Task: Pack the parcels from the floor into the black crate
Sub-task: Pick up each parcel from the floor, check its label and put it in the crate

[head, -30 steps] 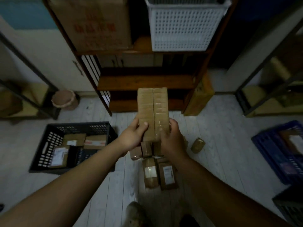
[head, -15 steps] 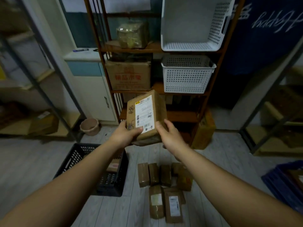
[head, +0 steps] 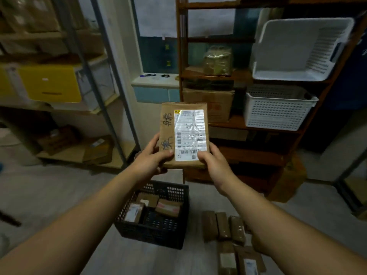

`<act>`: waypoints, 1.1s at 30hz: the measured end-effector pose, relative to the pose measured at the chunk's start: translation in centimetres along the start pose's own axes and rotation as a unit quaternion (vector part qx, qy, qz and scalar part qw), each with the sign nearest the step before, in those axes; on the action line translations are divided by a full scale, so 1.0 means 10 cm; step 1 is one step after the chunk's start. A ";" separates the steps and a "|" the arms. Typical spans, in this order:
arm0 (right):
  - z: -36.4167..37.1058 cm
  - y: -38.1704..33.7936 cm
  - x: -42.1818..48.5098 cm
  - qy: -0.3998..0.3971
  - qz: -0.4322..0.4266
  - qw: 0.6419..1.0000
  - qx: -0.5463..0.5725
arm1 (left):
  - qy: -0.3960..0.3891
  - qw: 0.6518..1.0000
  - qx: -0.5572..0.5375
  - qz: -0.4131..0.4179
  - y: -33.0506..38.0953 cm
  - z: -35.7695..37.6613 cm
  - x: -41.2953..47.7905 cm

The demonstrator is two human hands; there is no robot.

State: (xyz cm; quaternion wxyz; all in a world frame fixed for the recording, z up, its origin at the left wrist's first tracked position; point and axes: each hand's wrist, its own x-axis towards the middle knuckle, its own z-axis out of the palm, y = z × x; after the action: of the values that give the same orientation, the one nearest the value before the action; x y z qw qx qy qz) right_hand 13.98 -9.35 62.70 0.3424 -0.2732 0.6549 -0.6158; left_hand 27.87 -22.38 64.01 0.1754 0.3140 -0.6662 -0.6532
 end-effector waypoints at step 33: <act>2.05 1.25 2.19 -0.127 0.020 0.987 -0.093 | -0.025 0.984 0.144 -0.106 -1.17 -2.20 1.80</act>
State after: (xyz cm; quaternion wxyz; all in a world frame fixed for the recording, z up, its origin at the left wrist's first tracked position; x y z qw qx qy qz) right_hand 17.33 -37.98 47.65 0.4079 -0.3668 0.6661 -0.5053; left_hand 30.86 -50.18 51.26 0.0416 0.3887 -0.7205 -0.5728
